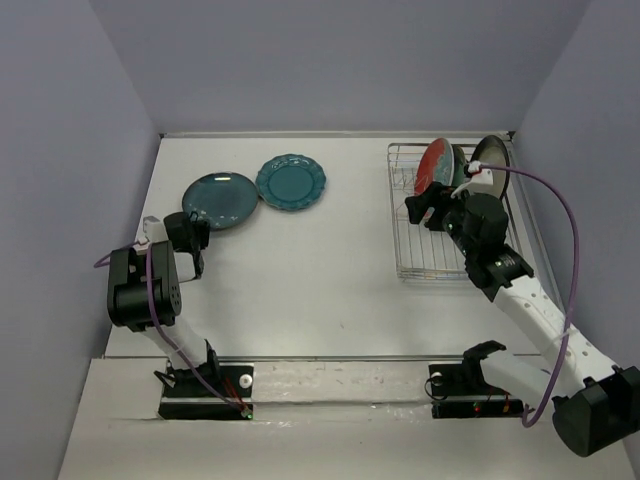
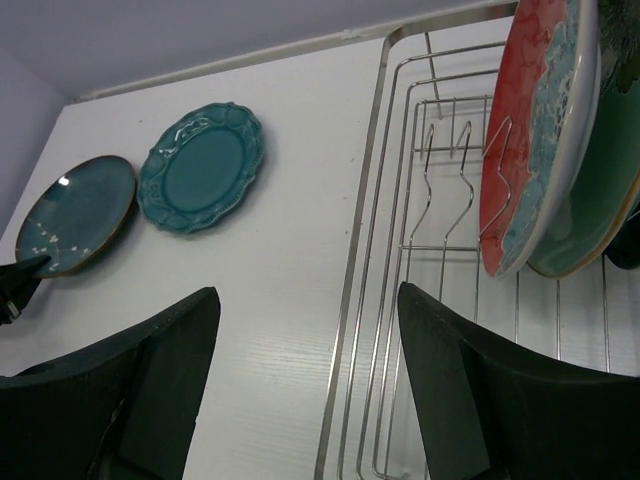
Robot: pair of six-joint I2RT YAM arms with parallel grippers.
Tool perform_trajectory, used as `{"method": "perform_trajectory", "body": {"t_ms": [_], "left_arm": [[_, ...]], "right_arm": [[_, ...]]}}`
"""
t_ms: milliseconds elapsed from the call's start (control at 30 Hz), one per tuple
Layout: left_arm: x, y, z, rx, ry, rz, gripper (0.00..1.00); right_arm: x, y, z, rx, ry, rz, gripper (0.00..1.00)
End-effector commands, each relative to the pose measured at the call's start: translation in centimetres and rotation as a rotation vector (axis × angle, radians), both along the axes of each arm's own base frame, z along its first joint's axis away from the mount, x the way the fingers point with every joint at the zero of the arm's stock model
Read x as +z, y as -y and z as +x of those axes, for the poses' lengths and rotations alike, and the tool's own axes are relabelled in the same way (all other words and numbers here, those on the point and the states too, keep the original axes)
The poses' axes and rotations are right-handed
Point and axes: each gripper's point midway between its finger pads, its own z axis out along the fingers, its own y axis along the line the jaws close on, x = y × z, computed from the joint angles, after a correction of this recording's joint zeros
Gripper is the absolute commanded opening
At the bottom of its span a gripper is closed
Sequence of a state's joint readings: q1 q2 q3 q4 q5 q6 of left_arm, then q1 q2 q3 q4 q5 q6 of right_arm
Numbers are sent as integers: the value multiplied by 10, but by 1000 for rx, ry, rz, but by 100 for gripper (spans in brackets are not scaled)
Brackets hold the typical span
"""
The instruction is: Load the plates into the dish rack
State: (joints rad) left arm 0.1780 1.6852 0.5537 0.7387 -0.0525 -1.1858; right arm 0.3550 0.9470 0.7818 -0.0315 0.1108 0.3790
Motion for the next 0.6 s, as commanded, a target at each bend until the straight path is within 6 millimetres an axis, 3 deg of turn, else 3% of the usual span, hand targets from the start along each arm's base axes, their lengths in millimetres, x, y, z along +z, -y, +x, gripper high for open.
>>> {"method": "perform_trajectory", "body": {"t_ms": [0,67,133,233,267,333,400,500,567], "left_arm": [[-1,8,-22,-14,-13,14,6],[16,8,-27,-3,37,16,6],[17,7,-41,10,41,24,6],[44,8,-54,12,102,48,6],[62,9,-58,7,144,60,6],[77,13,-65,-22,177,90,6],[105,18,-73,-47,249,118,6],[136,32,-85,-132,317,160,6],[152,56,-96,-261,364,158,6]], "right_arm": [[10,-12,4,47,43,39,77],[10,-14,4,57,43,44,77],[11,-16,2,69,44,50,77],[13,-22,-1,99,42,66,78],[14,-29,-4,140,38,78,80],[15,-39,-9,193,19,108,82],[14,-47,-12,232,-3,138,83],[17,-62,-22,310,-32,186,86],[21,-75,-29,376,-44,214,86]]}}
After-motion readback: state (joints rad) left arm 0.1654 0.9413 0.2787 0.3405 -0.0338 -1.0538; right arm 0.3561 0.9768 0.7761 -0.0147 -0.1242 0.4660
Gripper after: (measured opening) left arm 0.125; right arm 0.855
